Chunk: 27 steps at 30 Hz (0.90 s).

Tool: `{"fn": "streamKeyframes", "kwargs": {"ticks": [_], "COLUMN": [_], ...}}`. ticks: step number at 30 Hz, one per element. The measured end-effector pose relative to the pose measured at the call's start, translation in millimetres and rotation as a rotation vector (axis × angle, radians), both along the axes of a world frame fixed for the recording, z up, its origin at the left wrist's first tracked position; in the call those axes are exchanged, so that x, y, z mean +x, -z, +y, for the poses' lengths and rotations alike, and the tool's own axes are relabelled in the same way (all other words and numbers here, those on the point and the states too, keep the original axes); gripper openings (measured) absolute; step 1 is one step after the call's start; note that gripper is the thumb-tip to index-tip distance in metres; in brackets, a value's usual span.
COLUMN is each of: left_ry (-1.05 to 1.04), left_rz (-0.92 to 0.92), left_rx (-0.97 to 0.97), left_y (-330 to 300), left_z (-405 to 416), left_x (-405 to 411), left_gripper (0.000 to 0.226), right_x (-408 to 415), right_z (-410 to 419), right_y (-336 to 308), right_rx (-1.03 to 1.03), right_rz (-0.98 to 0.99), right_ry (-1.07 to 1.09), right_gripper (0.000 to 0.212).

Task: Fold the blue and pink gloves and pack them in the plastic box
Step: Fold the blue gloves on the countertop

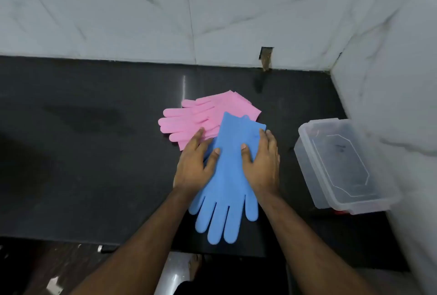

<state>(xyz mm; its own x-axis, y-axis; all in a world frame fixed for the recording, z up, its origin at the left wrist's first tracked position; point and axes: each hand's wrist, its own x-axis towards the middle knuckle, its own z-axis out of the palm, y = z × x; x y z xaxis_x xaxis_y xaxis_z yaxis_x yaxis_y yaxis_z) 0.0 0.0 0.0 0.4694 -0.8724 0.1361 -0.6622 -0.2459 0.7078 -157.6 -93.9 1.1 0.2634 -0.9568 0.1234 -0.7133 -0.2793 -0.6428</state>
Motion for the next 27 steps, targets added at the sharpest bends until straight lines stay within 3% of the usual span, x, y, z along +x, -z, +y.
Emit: {"fn": "streamKeyframes", "kwargs": {"ticks": [9, 11, 14, 19, 24, 27], "left_ry": [0.053, 0.024, -0.001, 0.002, 0.059, -0.022], "left_rz": [-0.026, 0.021, 0.253, 0.284, 0.669, 1.012], "left_rx": [-0.209, -0.263, -0.274, -0.285, -0.286, -0.273], "left_y": [11.6, 7.6, -1.9, -29.2, -56.5, -74.6], "left_z": [1.9, 5.8, 13.4, 22.7, 41.7, 56.8], "left_x": [2.7, -4.7, -18.2, -35.5, -62.5, -72.7], "left_gripper": [0.017, 0.009, 0.009, 0.015, 0.016, 0.019], "right_x": [-2.8, -5.0, -11.1, -31.7, -59.5, -72.1], "right_z": [4.2, 14.4, 34.9, 64.3, 86.2, 93.2], "right_y": [5.2, 3.2, -0.3, -8.8, -27.8, -50.9], "right_rx": [-0.102, -0.064, 0.013, 0.261, 0.637, 0.675], "right_rz": [-0.155, -0.279, -0.379, -0.561, -1.001, -0.986], "right_ry": [0.003, 0.031, 0.073, 0.031, 0.005, -0.089], "right_gripper": [0.045, 0.044, 0.046, 0.045, 0.023, 0.016]}}
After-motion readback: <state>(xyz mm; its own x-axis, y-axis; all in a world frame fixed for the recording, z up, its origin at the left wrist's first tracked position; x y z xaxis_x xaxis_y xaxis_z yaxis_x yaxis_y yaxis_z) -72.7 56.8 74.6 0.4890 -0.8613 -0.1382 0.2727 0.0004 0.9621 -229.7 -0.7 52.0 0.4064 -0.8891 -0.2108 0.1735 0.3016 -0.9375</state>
